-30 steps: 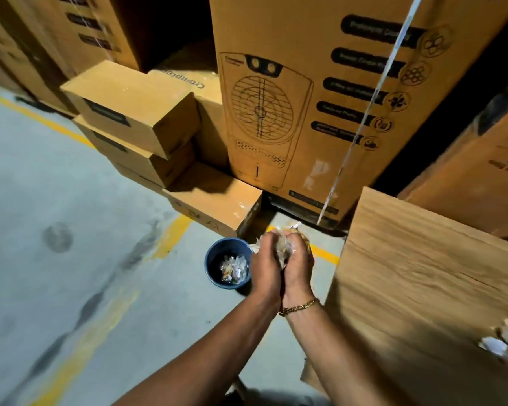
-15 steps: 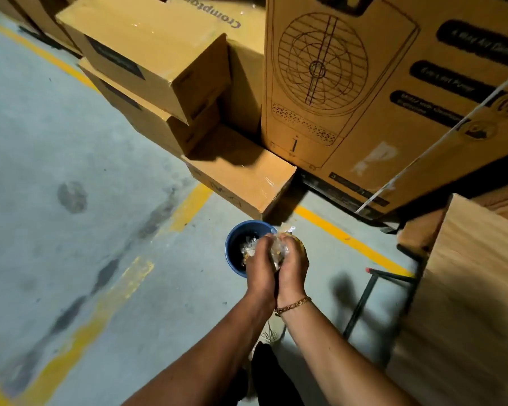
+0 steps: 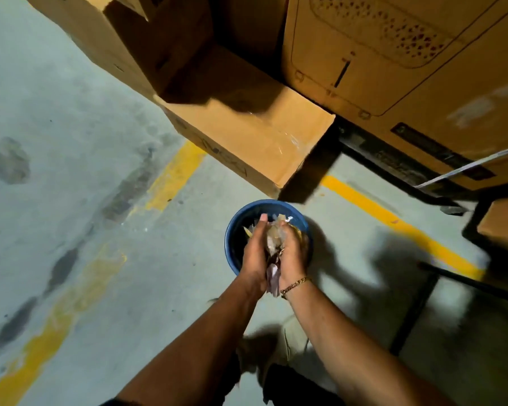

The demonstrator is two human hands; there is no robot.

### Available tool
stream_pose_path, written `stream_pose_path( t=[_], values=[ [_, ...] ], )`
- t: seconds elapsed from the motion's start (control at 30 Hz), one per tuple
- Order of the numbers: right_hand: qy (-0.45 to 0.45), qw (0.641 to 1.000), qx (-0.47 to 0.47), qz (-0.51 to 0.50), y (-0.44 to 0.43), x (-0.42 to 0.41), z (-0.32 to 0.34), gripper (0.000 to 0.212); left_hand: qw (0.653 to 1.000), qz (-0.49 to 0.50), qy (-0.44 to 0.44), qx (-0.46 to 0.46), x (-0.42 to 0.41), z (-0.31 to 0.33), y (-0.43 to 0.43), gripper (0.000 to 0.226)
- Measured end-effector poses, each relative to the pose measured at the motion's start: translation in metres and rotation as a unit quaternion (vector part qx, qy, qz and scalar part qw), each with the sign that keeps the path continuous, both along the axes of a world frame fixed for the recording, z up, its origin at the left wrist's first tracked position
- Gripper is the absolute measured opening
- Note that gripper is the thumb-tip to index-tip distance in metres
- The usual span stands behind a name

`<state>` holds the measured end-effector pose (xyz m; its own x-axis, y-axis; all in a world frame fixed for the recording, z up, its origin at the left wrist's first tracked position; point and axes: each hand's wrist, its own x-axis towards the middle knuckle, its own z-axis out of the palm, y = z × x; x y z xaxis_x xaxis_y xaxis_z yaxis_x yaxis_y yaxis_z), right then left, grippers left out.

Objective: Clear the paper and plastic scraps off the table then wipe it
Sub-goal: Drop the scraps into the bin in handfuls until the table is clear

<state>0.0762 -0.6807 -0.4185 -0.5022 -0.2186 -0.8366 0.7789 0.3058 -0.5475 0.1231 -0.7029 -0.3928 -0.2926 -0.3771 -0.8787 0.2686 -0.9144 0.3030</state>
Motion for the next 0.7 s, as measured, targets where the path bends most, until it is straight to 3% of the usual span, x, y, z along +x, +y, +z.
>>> stream_pose_path(
  t=[0.1,0.2,0.3,0.37,0.53,0.63,0.7],
  values=[
    [-0.004,0.998,0.022,0.057,-0.005,-0.008,-0.088,0.067,1.0,-0.018,-0.001,0.025,0.002,-0.066,-0.014,0.048],
    [-0.03,0.993,0.038,0.112,0.002,-0.02,-0.171,0.068,0.999,-0.025,-0.006,0.043,0.007,-0.108,-0.022,0.067],
    [-0.098,0.987,0.019,0.125,0.015,-0.037,-0.216,0.092,0.999,-0.026,-0.02,0.029,0.012,-0.128,-0.023,0.07],
    [-0.135,0.984,0.017,0.118,0.013,-0.044,-0.19,0.098,0.998,-0.036,-0.043,0.018,0.011,-0.124,-0.021,0.067],
    [-0.139,0.982,0.071,0.109,0.002,-0.043,-0.087,0.061,0.988,-0.1,-0.12,-0.003,0.013,-0.083,-0.017,0.045],
    [-0.109,0.984,0.088,0.112,0.006,-0.04,-0.045,0.067,0.984,-0.104,-0.144,-0.01,0.014,-0.048,-0.015,0.032],
    [-0.101,0.985,0.089,0.108,0.009,-0.038,-0.005,0.06,0.981,-0.124,-0.144,-0.032,0.016,-0.022,-0.013,0.03]
  ],
)
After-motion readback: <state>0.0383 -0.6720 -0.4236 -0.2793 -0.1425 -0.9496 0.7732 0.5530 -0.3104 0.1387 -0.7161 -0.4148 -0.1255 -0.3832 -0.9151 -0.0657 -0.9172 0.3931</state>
